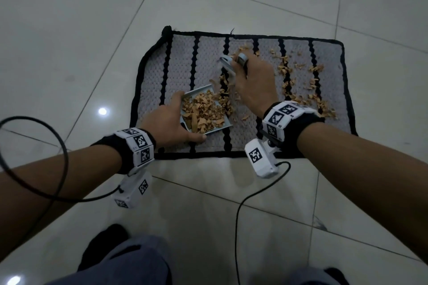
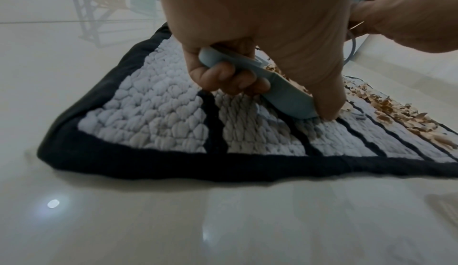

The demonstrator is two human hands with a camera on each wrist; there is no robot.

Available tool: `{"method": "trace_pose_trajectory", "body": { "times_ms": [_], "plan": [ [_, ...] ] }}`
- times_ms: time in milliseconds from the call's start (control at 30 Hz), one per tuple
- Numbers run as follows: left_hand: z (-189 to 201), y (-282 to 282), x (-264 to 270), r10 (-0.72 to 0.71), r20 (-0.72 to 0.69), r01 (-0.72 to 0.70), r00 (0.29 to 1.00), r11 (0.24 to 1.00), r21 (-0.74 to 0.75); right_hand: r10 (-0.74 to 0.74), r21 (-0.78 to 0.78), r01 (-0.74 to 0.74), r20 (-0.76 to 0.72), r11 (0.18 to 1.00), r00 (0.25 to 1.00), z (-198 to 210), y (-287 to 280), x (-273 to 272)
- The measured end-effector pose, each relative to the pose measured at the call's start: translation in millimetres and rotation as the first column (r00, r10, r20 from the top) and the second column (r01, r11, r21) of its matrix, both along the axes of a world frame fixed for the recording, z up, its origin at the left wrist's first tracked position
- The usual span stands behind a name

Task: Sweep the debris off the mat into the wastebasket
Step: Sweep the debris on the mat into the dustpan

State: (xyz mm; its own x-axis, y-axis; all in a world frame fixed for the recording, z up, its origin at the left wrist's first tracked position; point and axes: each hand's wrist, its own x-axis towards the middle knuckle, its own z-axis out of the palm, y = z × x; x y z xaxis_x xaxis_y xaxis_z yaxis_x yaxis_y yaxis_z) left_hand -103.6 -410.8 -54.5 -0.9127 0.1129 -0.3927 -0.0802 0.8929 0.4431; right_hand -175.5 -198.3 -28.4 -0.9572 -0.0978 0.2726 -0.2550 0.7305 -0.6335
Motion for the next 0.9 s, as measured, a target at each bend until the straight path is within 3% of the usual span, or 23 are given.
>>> {"method": "trace_pose_trajectory", "body": {
  "times_ms": [367,600,900],
  "plan": [
    [2.9,4.9,5.1,0.030,0.015,-0.030,0.999,0.999,-0.020,0.158,0.048,-0.164,0.113,0.985,0.981,-4.4,17.4,9.8],
    [4.3,8.0,6.0,0.027,0.005,-0.027,1.000,0.999,-0.021,0.005,0.054,-0.011,0.117,0.998,0.993,-4.8,6.3,34.5],
    [8.8,8.4,5.2,-0.006,-0.003,0.006,1.000,1.000,0.016,-0.064,0.001,0.064,0.114,0.998,0.991,1.1,-22.7,40.8]
  ]
}}
